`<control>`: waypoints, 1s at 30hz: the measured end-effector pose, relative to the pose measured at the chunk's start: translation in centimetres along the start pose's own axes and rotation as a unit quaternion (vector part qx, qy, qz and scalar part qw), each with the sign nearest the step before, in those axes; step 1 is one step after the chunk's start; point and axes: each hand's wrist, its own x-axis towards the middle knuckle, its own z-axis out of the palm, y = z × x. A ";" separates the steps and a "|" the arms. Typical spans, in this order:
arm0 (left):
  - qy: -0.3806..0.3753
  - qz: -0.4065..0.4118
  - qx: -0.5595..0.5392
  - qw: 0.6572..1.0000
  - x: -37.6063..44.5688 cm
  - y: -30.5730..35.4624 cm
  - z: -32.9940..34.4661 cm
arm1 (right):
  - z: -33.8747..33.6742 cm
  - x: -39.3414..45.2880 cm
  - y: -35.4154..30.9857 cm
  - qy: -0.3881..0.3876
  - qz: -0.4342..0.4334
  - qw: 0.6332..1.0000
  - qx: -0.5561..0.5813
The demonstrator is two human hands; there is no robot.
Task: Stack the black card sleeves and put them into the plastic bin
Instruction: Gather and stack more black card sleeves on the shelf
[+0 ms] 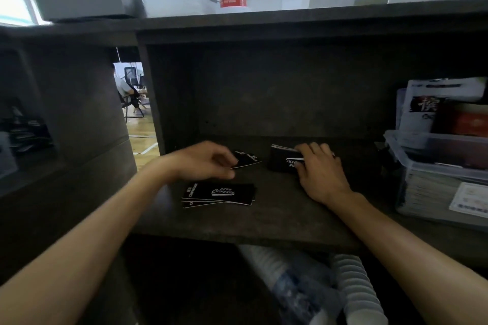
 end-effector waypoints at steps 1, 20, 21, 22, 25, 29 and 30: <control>-0.035 -0.025 0.051 0.998 -1.5 -0.8 -0.6 | 0.0 0.0 -0.1 -0.001 0.003 1.000 -0.002; 0.112 0.015 0.097 0.989 0.2 -2.4 1.0 | 0.2 0.0 0.1 0.015 0.009 1.000 -0.003; 0.115 0.034 0.061 0.991 0.4 -2.1 0.8 | 0.2 0.0 0.2 0.015 0.010 1.000 -0.003; 0.117 0.050 0.009 0.992 0.6 -1.6 0.7 | 0.2 0.0 0.2 0.015 0.010 1.000 -0.003; 0.144 0.060 -0.148 0.977 1.2 -0.4 0.4 | 0.3 0.0 0.3 0.016 0.008 1.000 0.000; 0.190 0.070 -0.287 0.936 2.9 0.7 1.7 | 0.3 0.0 0.3 0.014 0.002 1.000 0.002; 0.199 0.073 -0.303 0.929 3.4 0.9 2.3 | 0.2 0.0 0.2 0.012 0.003 1.000 0.002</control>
